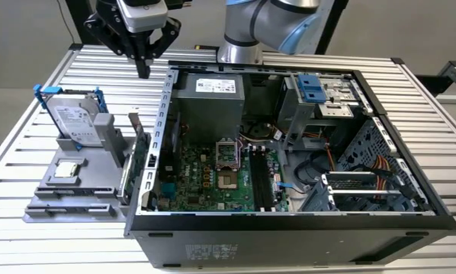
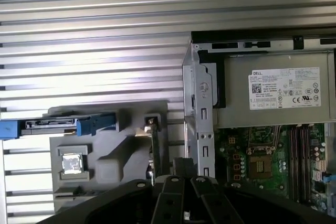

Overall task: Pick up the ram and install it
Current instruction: 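Reach for the ram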

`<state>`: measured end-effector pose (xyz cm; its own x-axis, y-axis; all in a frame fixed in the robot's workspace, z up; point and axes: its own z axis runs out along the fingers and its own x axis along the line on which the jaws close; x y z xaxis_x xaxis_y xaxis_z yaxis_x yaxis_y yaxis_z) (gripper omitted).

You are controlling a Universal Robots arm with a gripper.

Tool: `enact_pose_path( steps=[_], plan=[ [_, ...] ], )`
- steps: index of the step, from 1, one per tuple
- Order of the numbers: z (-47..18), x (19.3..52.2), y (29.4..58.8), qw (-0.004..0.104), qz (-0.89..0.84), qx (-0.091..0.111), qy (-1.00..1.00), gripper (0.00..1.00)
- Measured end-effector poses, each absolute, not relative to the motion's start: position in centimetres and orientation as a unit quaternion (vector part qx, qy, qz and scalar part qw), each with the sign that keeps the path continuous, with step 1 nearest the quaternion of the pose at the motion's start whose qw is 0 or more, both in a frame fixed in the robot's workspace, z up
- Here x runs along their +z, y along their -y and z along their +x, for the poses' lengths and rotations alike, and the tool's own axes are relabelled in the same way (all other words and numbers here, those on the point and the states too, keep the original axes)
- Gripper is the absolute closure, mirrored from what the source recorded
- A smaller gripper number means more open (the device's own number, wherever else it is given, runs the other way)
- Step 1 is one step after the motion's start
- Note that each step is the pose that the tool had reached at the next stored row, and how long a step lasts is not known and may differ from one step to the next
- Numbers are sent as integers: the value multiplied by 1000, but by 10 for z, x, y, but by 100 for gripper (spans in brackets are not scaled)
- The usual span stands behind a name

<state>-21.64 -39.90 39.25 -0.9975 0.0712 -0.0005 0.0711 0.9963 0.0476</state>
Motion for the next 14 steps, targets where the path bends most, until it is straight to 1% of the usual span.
enact_pose_path(
  steps=[14],
  plan=[
    [-243, 393, 399, 0, 36, 24, -999, 100]
  ],
)
